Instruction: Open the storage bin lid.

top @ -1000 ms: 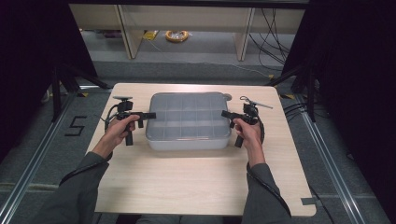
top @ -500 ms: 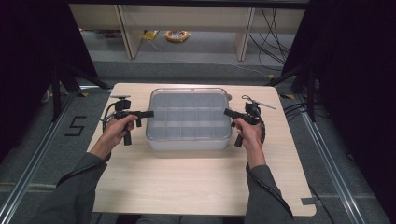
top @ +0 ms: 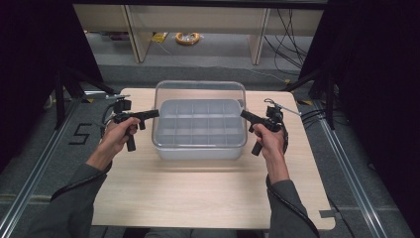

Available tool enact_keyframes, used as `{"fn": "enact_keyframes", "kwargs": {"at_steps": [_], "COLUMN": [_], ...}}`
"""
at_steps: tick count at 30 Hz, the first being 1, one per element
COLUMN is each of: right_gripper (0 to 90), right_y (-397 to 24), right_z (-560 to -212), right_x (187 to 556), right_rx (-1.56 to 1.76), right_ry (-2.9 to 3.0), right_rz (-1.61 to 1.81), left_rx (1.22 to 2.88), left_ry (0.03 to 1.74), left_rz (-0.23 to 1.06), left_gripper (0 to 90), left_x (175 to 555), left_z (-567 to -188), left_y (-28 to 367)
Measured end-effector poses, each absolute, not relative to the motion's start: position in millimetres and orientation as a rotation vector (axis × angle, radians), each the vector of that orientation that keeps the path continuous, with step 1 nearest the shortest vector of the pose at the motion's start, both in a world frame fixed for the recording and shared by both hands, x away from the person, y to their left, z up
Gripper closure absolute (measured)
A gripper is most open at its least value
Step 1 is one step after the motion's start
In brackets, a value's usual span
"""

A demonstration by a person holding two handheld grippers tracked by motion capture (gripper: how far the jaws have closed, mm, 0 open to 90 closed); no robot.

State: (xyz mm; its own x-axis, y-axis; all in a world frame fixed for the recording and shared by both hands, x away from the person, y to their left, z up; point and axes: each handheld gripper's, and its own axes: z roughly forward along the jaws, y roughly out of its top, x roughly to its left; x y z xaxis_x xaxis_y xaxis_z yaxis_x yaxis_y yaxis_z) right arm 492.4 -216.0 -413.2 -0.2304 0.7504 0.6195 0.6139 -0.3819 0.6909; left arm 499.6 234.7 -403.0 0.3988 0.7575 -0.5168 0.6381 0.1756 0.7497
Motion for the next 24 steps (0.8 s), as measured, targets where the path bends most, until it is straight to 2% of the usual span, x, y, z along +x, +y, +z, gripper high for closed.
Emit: {"fn": "enact_keyframes", "kwargs": {"at_steps": [9, 24], "right_gripper": [68.3, 68.3], "right_y": [-215.0, -214.5], "right_z": [-398.5, -411.3], "right_x": [473.0, 428.1], "right_rx": [1.791, 1.728], "right_ry": [1.692, 1.767], "right_rz": [1.703, 1.740], "left_rx": [1.521, 1.532], "left_ry": [1.265, 1.232], "left_rz": [0.143, 0.149], "left_gripper": [65.0, 65.3], "left_x": [479.6, 429.6], "left_z": [-394.4, -412.9], "left_y": [239.7, 247.0]}}
